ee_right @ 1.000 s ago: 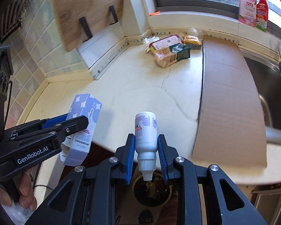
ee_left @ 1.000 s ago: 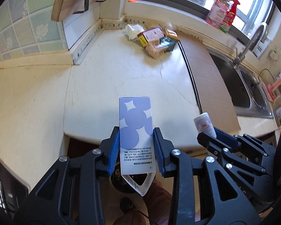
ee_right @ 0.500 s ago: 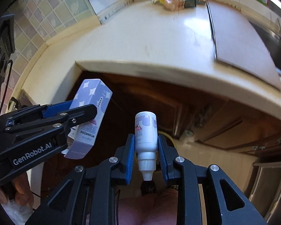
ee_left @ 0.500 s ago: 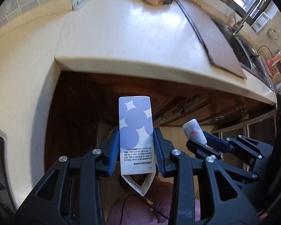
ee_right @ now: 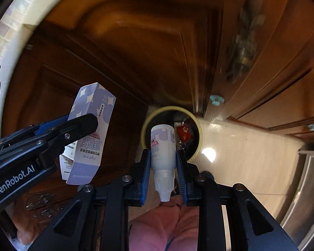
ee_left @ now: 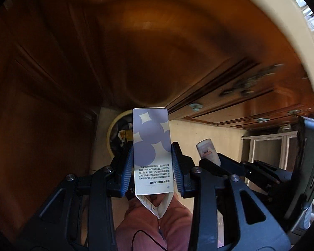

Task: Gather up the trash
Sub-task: 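Carry the blue-white carton and white bottle down over the black bin with both tools, then open both tools to drop the carton and bottle into the bin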

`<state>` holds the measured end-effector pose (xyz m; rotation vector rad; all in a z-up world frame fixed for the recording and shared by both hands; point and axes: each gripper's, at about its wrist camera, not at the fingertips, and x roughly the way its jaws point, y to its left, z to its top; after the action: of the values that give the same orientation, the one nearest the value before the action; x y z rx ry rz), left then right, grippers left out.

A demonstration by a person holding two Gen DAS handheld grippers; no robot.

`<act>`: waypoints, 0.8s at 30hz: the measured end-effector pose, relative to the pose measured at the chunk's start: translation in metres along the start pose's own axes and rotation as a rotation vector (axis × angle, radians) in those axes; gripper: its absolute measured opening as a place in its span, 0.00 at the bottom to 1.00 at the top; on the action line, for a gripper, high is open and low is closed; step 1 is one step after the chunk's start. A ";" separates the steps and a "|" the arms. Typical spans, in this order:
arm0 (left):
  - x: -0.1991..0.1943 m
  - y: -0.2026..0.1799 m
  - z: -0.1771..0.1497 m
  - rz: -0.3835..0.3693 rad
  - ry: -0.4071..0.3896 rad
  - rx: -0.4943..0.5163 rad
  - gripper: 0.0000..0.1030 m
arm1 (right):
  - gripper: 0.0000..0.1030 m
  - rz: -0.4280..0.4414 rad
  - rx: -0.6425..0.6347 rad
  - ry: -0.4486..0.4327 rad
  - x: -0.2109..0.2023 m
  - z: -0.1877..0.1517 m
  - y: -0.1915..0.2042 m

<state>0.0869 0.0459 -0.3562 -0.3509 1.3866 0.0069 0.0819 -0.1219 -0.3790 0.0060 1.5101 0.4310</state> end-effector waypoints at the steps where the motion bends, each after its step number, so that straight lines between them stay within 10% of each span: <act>1: 0.014 0.005 0.000 0.001 0.007 -0.009 0.30 | 0.23 0.002 0.006 0.005 0.010 -0.001 -0.002; 14: 0.160 0.065 -0.014 0.025 0.124 -0.080 0.31 | 0.24 0.041 0.053 0.050 0.146 0.023 -0.041; 24: 0.173 0.071 -0.010 0.090 0.139 -0.084 0.59 | 0.46 0.089 0.090 0.084 0.177 0.025 -0.056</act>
<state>0.0953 0.0765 -0.5406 -0.3647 1.5418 0.1171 0.1212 -0.1178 -0.5623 0.1276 1.6154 0.4380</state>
